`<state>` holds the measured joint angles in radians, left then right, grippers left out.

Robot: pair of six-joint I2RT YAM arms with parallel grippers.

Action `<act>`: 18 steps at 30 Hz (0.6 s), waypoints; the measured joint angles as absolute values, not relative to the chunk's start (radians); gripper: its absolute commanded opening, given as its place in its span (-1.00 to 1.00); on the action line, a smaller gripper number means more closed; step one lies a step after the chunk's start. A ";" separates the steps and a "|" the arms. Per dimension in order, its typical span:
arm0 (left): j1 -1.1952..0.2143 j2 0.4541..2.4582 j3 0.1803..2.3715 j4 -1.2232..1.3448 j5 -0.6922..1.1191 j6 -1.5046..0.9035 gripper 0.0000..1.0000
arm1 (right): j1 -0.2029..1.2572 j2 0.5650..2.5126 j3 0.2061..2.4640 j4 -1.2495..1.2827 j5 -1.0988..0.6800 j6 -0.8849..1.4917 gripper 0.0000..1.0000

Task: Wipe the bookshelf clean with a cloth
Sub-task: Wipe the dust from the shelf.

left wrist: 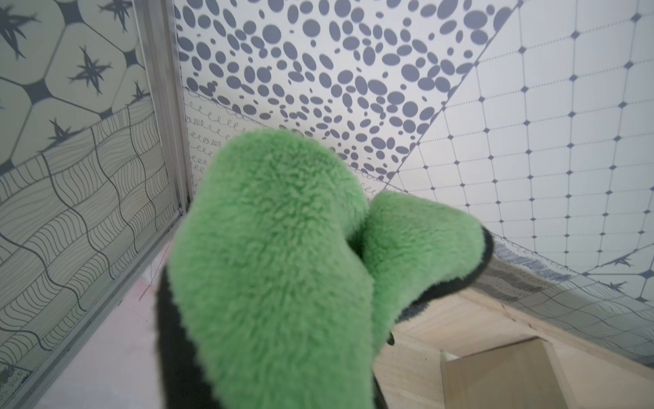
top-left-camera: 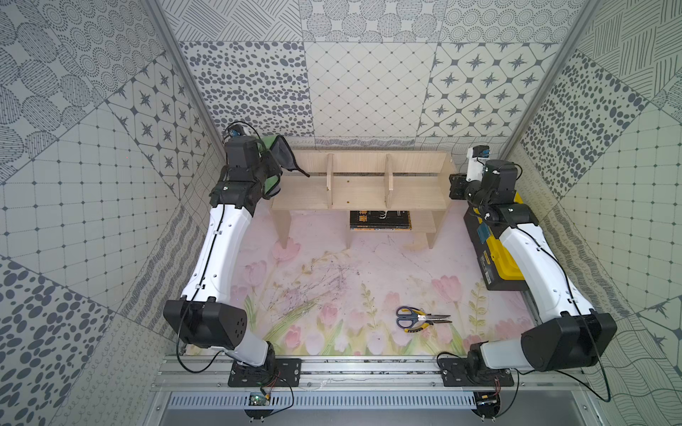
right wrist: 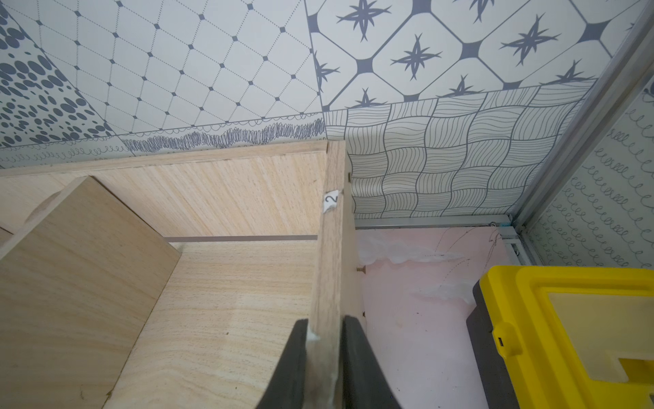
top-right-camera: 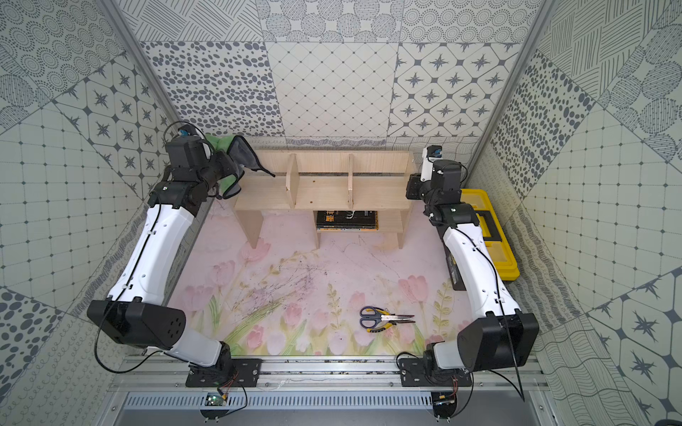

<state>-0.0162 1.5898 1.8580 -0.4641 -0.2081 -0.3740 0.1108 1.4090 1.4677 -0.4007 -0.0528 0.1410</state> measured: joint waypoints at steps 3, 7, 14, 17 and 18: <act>-0.016 1.618 1.932 -0.468 -0.250 -0.370 -1.00 | 0.110 1.409 1.468 -0.401 -0.057 0.141 -1.00; -0.015 1.658 2.000 -0.479 -0.276 -0.364 -1.00 | 0.109 1.409 1.468 -0.401 -0.061 0.141 -1.00; -0.021 1.734 2.032 -0.484 -0.157 -0.375 -1.00 | 0.105 1.409 1.468 -0.401 -0.074 0.141 -1.00; -0.044 1.766 2.033 -0.484 -0.076 -0.374 -1.00 | 0.104 1.409 1.468 -0.401 -0.076 0.141 -1.00; -0.053 1.772 2.033 -0.484 -0.056 -0.371 -1.00 | 0.104 1.409 1.468 -0.401 -0.077 0.141 -1.00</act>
<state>-0.0532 1.7721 2.0331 -0.4835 -0.0555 -0.3714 0.1040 1.4090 1.4677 -0.4007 -0.0772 0.1410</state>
